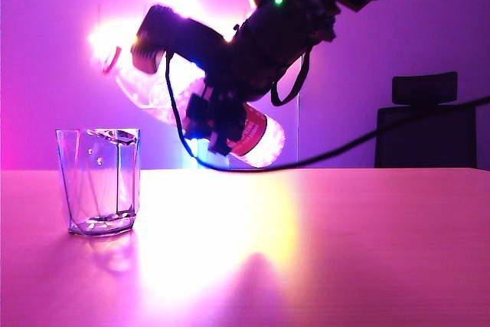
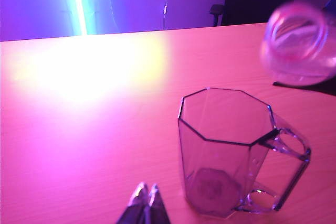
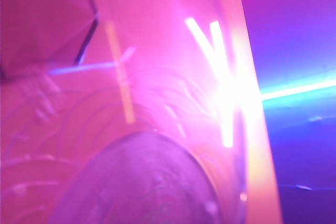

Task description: Pick up the mineral water bottle on the table and pour water into the mug until it's half full.

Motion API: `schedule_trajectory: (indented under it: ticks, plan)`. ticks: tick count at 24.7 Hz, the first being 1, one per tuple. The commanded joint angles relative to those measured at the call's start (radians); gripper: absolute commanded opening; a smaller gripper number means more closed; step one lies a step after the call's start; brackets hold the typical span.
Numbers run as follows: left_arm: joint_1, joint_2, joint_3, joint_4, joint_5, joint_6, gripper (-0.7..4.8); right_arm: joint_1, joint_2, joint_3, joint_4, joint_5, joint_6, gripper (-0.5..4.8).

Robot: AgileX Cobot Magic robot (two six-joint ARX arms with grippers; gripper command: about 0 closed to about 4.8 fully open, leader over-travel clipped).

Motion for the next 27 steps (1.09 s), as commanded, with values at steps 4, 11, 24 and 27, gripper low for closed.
schedule_trajectory:
  ticks: [4,11,24,27]
  plan:
    - [-0.026,0.0,0.003,0.005,0.004,-0.003,-0.02,0.01,0.025,0.018,0.126,0.128,-0.105,2.11]
    - [-0.045,0.0,0.003,0.005,0.004,-0.003,-0.02,0.012,0.031,0.023,0.138,0.188,-0.225,2.11]
    - [-0.045,0.0,0.003,0.005,0.004,-0.003,-0.02,0.012,0.031,0.024,0.227,0.23,-0.394,2.12]
    - [-0.045,0.0,0.003,0.005,0.004,-0.003,-0.02,0.012,0.031,0.024,0.227,0.233,-0.414,2.12]
